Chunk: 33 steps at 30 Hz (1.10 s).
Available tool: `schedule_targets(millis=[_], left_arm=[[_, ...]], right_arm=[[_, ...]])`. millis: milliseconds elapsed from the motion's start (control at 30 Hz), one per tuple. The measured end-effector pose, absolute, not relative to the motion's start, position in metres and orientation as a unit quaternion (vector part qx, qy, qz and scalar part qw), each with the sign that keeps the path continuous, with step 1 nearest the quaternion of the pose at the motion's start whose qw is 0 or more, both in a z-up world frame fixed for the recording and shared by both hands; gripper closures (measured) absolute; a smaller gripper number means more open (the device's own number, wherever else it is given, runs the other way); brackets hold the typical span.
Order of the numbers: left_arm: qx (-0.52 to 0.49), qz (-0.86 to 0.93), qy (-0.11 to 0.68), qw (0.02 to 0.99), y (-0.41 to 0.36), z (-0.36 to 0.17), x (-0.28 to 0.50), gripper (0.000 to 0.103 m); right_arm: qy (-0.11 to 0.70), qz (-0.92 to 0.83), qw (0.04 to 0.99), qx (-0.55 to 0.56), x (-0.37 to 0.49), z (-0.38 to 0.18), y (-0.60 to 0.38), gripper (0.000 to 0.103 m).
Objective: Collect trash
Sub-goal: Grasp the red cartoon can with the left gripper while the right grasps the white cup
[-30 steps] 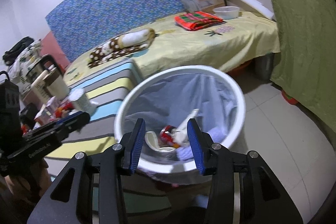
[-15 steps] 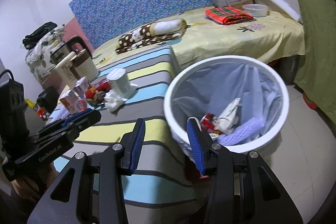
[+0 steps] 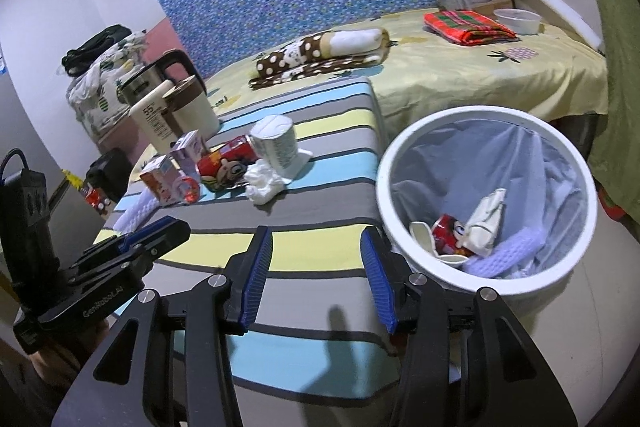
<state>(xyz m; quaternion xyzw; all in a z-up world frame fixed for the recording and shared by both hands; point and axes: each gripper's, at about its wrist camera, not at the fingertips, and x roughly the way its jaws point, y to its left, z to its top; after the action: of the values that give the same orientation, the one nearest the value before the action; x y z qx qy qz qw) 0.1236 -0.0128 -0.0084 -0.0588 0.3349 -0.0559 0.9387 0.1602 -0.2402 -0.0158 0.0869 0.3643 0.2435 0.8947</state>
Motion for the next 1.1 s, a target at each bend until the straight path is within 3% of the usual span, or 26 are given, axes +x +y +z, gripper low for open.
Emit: schedule_targets(millis=[167, 233, 500, 633, 1000, 1100], left_arm=[[-0.066, -0.042, 0.333, 0.94, 0.005, -0.008, 0.131, 0.073], [-0.068, -0.037, 0.331, 0.941, 0.012, -0.007, 0.135, 0.068], [-0.054, -0.025, 0.325, 0.944, 0.037, -0.007, 0.165, 0.066], [-0.049, -0.027, 0.32, 0.946, 0.048, -0.006, 0.183, 0.054], [-0.022, -0.056, 0.325, 0.944, 0.058, -0.017, 0.233, 0.053], [-0.015, -0.059, 0.328, 0.943, 0.061, -0.02, 0.245, 0.046]], right_arm=[[0.363, 0.252, 0.893, 0.084, 0.164, -0.013, -0.229, 0.051], [0.362, 0.254, 0.893, 0.082, 0.167, -0.012, -0.225, 0.042], [0.364, 0.254, 0.893, 0.074, 0.178, -0.011, -0.214, 0.042], [0.361, 0.256, 0.894, 0.072, 0.184, -0.009, -0.209, 0.042], [0.367, 0.266, 0.889, 0.068, 0.2, -0.012, -0.194, 0.042], [0.37, 0.267, 0.887, 0.068, 0.204, -0.014, -0.192, 0.041]])
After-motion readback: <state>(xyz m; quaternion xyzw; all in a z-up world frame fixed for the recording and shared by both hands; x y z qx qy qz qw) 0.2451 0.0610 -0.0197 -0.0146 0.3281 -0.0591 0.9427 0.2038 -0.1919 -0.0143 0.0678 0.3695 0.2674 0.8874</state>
